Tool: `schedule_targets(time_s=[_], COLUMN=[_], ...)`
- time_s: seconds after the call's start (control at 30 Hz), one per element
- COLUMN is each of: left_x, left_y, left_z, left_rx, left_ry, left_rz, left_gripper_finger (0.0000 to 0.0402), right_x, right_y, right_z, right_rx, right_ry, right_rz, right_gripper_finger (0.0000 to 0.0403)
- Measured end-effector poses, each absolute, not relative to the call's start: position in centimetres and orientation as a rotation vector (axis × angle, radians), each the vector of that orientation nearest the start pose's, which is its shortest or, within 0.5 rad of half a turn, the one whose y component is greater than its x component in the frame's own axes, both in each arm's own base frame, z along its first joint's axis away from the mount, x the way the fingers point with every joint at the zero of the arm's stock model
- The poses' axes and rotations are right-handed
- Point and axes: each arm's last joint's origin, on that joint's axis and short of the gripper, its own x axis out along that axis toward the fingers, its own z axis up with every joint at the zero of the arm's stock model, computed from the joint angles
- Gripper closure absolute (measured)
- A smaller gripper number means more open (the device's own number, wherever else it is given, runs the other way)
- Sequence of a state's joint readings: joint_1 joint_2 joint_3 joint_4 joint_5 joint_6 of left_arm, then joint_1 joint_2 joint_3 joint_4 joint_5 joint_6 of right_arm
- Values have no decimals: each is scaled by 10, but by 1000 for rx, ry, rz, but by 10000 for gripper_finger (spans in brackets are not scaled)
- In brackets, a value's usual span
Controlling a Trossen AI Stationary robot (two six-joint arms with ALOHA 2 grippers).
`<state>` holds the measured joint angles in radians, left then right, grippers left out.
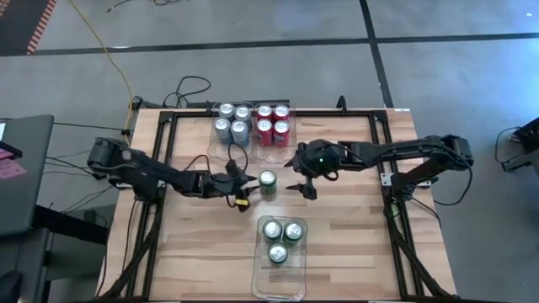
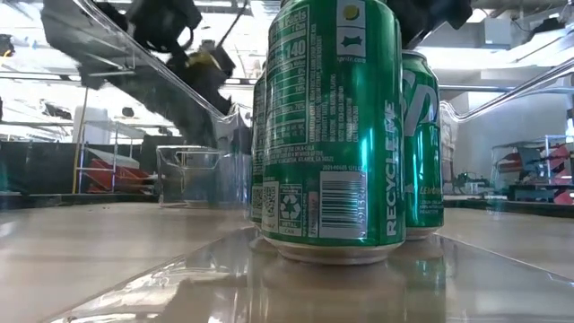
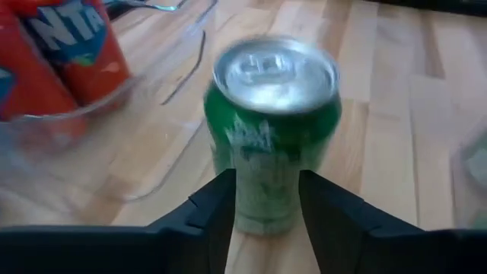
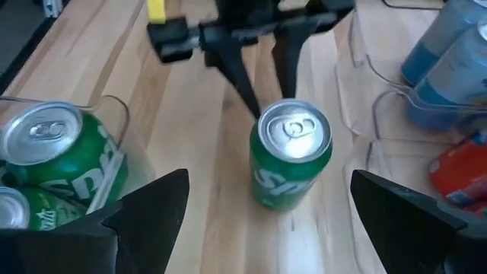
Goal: Sort soda cans
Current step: Put the green soda can into the bottom transparent bin
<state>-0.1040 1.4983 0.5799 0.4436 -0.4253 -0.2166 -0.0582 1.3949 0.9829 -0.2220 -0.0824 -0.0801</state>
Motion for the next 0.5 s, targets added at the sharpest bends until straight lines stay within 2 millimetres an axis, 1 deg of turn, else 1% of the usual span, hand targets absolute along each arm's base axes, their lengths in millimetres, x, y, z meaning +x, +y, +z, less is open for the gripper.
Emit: schedule_targets(time_s=[0.1, 0.2, 0.33, 0.5], left_x=[290, 301, 318, 337], left_y=[-16, -15, -16, -17], left_z=[152, 145, 138, 137], left_rx=[-78, -86, -58, -39], left_ry=[401, 391, 418, 420], left_rz=[358, 322, 281, 211], left_gripper_finger=[270, 275, 276, 276], right_x=[300, 299, 303, 310], right_y=[-18, -17, -18, -25], right_z=[263, 263, 261, 253], right_rx=[-29, -29, -18, 43], right_ry=[635, 636, 630, 630], right_rz=[40, 41, 35, -6], right_gripper_finger=[19, 19, 19, 19])
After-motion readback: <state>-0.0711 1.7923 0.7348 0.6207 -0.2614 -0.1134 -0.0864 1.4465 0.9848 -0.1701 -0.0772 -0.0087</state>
